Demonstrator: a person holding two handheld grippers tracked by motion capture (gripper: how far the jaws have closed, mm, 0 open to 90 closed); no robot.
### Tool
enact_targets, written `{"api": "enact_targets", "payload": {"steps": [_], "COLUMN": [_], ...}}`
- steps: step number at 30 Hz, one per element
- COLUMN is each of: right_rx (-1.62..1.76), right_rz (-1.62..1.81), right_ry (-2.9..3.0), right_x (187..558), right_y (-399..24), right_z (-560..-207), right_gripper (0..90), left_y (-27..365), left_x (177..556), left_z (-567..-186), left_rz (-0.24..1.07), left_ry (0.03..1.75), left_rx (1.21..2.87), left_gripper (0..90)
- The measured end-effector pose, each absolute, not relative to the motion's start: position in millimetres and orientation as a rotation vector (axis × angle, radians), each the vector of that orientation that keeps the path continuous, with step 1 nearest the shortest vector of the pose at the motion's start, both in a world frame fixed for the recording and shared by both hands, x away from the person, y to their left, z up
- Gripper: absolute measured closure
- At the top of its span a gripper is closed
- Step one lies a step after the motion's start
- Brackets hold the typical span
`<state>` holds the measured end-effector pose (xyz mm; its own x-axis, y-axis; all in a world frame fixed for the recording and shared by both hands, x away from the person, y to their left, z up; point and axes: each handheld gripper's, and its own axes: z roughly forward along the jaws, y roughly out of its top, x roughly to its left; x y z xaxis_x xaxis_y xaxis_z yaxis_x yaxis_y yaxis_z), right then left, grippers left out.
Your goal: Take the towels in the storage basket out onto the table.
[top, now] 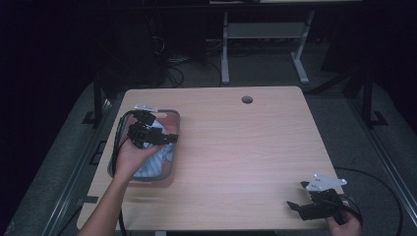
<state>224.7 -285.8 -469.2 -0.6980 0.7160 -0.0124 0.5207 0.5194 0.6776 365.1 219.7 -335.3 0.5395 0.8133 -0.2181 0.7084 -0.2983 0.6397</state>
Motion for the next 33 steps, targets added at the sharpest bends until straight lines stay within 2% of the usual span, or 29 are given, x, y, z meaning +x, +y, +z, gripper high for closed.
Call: {"api": "enact_targets", "payload": {"steps": [18, 28, 32, 33], "right_rx": [1.032, 1.027, 1.021, 1.019], "right_rz": [0.951, 0.949, 0.947, 0.956], "right_ry": [2.48, 2.488, 2.487, 2.485], "right_x": [224, 224, 223, 224], "right_y": [-285, -283, -283, -283], "right_z": [-470, -470, -469, -470], "right_gripper": [13.8, 13.9, 13.8, 13.9], "left_y": [259, 251, 244, 241], "left_x": [373, 386, 391, 393], "left_z": [-362, -386, -396, -401], "left_rz": [0.231, 0.238, 0.248, 0.248], "left_ry": [1.435, 1.555, 1.583, 1.598], "left_rx": [2.055, 2.176, 2.262, 2.313], "left_gripper": [23.8, 24.6, 28.8, 32.2]}}
